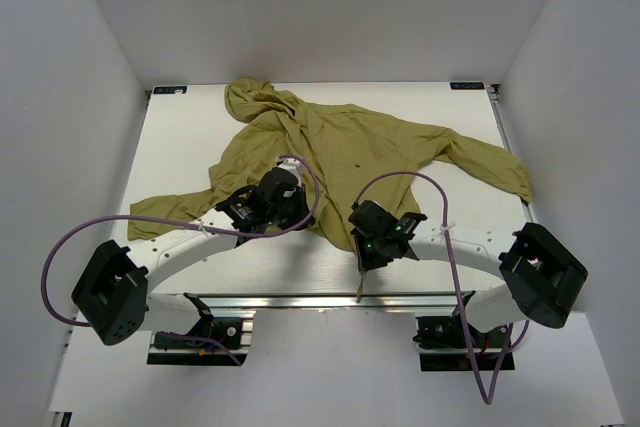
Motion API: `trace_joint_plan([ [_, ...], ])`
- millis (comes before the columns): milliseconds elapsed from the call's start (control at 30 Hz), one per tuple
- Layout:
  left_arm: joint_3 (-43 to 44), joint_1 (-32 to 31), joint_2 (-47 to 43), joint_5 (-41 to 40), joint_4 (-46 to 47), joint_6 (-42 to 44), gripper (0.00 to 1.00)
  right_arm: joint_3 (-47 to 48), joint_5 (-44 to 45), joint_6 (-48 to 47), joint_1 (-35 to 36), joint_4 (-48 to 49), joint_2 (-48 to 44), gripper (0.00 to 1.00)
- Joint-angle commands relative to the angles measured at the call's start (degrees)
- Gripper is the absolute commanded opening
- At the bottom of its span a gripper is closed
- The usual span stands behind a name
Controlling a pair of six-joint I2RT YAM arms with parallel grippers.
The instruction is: Zip up the jacket
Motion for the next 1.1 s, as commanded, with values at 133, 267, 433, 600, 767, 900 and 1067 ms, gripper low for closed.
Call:
trace_joint_plan([
  [133,-0.2,0.0,-1.1,0.8,0.6,-0.2,0.0,-0.9,-2.5,-0.6,-0.1,0.7,0.2,0.16],
  [267,0.0,0.0,-1.1,0.6,0.3,-0.2,0.0,-1.2,-3.3,-1.8,-0.1,1.7,0.2,0.0],
  [433,1.6,0.0,-1.7,-0.1,0.1,0.6,0.0,0.3,-2.5,-3.7,-0.8,6.9,-4.3,0.0],
  [600,3.4,0.0,-3.4,-1.5,0.7,2.2,0.0,-2.4,-16.0,-7.3,-10.2,21.3,-11.5,0.0],
  [767,3.1,0.2,-8.2,-1.7,3.9,3.2,0.0,-5.3,-29.6,-6.5,-17.6,42.1,-13.8,0.0],
  [900,1.5,0.5,-10.9,-0.1,8.4,3.2,0.0,-4.9,-39.1,-6.8,-19.3,53.4,-11.6,0.0],
  [1067,-1.4,1.9,-13.4,0.5,12.3,2.7,0.0,-8.1,-52.5,3.6,-24.3,71.5,-6.1,0.0],
])
